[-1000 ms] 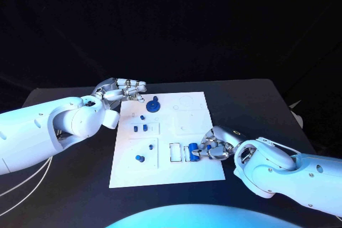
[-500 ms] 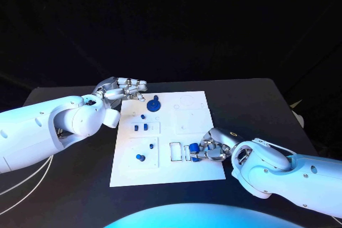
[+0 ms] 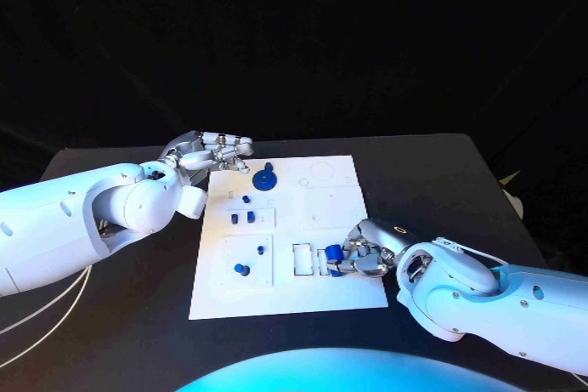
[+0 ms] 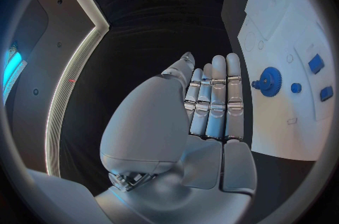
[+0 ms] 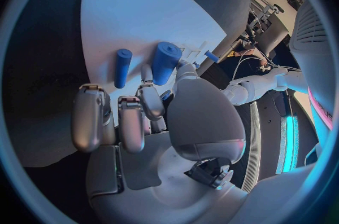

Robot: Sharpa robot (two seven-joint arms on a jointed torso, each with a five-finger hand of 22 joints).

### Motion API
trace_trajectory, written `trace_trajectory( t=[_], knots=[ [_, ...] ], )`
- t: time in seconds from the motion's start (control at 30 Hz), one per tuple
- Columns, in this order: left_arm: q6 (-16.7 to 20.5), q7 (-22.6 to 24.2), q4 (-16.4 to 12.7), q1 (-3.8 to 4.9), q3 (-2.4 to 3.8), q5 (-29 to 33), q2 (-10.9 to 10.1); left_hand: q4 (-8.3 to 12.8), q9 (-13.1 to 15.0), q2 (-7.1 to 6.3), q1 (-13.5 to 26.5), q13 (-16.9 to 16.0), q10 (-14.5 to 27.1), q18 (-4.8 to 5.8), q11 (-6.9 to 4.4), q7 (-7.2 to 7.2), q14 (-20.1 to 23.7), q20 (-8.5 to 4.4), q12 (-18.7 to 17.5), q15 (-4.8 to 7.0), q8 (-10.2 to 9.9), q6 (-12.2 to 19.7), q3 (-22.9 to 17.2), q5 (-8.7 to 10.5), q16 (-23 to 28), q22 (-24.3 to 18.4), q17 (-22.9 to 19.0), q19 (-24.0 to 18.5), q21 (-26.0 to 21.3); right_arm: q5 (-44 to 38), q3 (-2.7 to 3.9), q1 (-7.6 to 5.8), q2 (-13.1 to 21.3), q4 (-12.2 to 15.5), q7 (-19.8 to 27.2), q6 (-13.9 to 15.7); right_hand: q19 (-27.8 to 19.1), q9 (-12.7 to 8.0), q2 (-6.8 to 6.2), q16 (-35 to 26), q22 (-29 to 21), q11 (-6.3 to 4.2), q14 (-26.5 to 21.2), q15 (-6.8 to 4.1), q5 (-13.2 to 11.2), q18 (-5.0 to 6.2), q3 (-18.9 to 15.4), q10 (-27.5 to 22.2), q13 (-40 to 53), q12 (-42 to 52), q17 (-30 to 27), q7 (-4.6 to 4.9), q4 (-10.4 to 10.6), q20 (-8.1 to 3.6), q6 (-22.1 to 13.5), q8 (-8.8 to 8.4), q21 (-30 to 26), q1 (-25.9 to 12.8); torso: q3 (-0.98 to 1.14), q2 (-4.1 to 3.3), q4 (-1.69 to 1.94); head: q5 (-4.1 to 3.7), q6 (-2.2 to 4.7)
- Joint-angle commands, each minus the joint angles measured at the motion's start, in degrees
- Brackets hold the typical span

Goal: Assemble the parts on the task board

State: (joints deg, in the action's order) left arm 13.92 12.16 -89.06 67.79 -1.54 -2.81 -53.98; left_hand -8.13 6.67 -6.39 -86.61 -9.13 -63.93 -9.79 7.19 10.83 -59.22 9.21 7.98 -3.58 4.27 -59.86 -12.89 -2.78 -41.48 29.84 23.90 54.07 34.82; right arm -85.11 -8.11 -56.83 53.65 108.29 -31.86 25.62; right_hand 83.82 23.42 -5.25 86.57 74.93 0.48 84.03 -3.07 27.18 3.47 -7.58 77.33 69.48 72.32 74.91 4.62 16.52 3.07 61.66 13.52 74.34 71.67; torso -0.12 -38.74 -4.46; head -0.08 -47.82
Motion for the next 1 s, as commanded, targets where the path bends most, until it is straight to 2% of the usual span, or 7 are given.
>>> trace_trajectory(
  t=[0.03, 0.17, 0.27, 0.37, 0.7, 1.0],
  knots=[
    [-1.0, 0.3, -0.2, 0.02, 0.03, 0.3, 0.0, -0.2, -0.1, 0.43, 0.3, -0.1, 0.2, -0.55, 0.02, -0.15, 0.5, 0.00, 0.4, -0.07, 0.3, 0.4, 0.3, 0.01, 0.1, -0.1, -0.1, 0.3, -0.4, -1.4, -0.36, 0.43, 0.0, -0.4, -1.1, -1.8, 0.2, 0.1, 0.59, 0.3, 10.7, -0.41, 4.6, -0.51, 2.0, -0.24, 0.1, -0.4, -0.4, -0.7, 8.7, -0.26, -0.7, -0.29, -0.3, 0.46, -0.4, 2.0, -0.01, 0.07, -0.04, 0.02, -0.15],
    [-1.0, 0.3, -0.2, 0.02, 0.03, 0.3, -0.1, -0.2, -0.1, 0.44, 0.3, -0.1, 0.2, -0.55, 0.02, -0.15, 0.5, 0.00, 0.4, -0.07, 0.3, 0.4, 0.3, 0.01, 0.1, -0.1, -0.1, 0.3, -0.4, -1.7, -0.36, 0.44, 0.0, -0.3, -1.2, -2.2, 0.1, 0.3, 0.60, 0.1, 10.6, -0.46, 4.6, -0.54, 2.7, -0.18, 0.1, -0.7, -0.7, -1.1, 8.5, -0.32, -1.0, -0.31, -0.3, 0.62, -0.8, 3.1, -0.04, 0.04, 0.00, -0.04, -0.16],
    [-1.0, 0.3, -0.3, 0.02, 0.03, 0.3, -0.1, -0.2, -0.1, 0.45, 0.3, -0.1, 0.2, -0.55, 0.01, -0.15, 0.5, 0.00, 0.4, -0.07, 0.3, 0.4, 0.3, 0.01, 0.1, -0.1, -0.1, 0.3, -0.4, -1.5, -0.35, 0.44, 0.1, 0.2, -1.3, -0.7, 0.3, 0.5, 0.82, 0.3, 10.7, -0.66, 4.6, -0.69, 5.4, -0.25, 0.2, -0.5, -0.5, -1.2, 8.7, -0.55, -1.0, -0.41, 0.1, 1.00, -0.4, 4.1, -0.01, 0.06, -0.04, 0.06, -0.15],
    [-1.0, 0.3, -0.2, 0.02, 0.03, 0.3, -0.1, -0.2, -0.1, 0.45, 0.3, -0.1, 0.2, -0.55, 0.01, -0.15, 0.5, 0.00, 0.4, -0.07, 0.3, 0.4, 0.3, 0.01, 0.1, -0.1, -0.1, 0.3, -0.4, -0.8, -0.33, 0.43, 0.5, 1.0, -1.3, 0.8, 0.4, 0.7, 0.88, 0.3, 10.8, -0.77, 4.7, -0.79, 6.9, -0.29, 0.0, -0.4, -0.5, -1.2, 8.8, -0.65, -0.5, -0.50, 0.3, 1.19, -0.3, 4.0, 0.01, 0.04, -0.04, 0.10, -0.11],
    [-1.9, -0.1, -0.2, 0.02, 0.03, 0.3, -0.1, 0.1, -0.1, 0.51, 0.0, -0.1, 0.4, -0.58, -0.04, -0.23, 0.6, -0.01, 0.5, -0.02, 0.4, 0.4, 0.2, 0.00, 0.1, -0.1, -0.1, 0.3, -0.5, 0.5, 0.09, -0.10, 1.3, 3.6, -1.0, 2.5, 0.5, 0.9, 1.33, 0.3, 10.8, -0.98, 4.7, -0.94, 8.2, -0.32, -0.3, 0.1, -0.1, -1.0, 8.8, -0.93, 0.0, -0.62, 0.7, 1.58, -0.2, 3.7, 0.03, 0.03, -0.01, 0.08, -0.05],
    [-2.2, -0.1, -0.1, 0.02, 0.02, 0.2, -0.1, 0.4, -0.1, 0.53, -0.4, -0.1, 0.4, -0.60, -0.07, -0.25, 0.6, -0.04, 0.6, 0.02, 0.4, 0.5, 0.2, 0.00, 0.1, -0.1, -0.2, 0.3, -0.5, 0.6, 0.32, -1.28, 2.0, 5.0, -0.9, 3.9, 0.6, 1.0, 1.46, 0.4, 10.9, -1.06, 4.7, -1.01, 8.5, -0.38, -0.4, 0.3, 0.1, -0.9, 8.9, -1.02, 0.1, -0.68, 1.0, 1.75, 0.1, 3.4, -0.02, 0.06, -0.02, 0.63, 0.05]
  ],
)
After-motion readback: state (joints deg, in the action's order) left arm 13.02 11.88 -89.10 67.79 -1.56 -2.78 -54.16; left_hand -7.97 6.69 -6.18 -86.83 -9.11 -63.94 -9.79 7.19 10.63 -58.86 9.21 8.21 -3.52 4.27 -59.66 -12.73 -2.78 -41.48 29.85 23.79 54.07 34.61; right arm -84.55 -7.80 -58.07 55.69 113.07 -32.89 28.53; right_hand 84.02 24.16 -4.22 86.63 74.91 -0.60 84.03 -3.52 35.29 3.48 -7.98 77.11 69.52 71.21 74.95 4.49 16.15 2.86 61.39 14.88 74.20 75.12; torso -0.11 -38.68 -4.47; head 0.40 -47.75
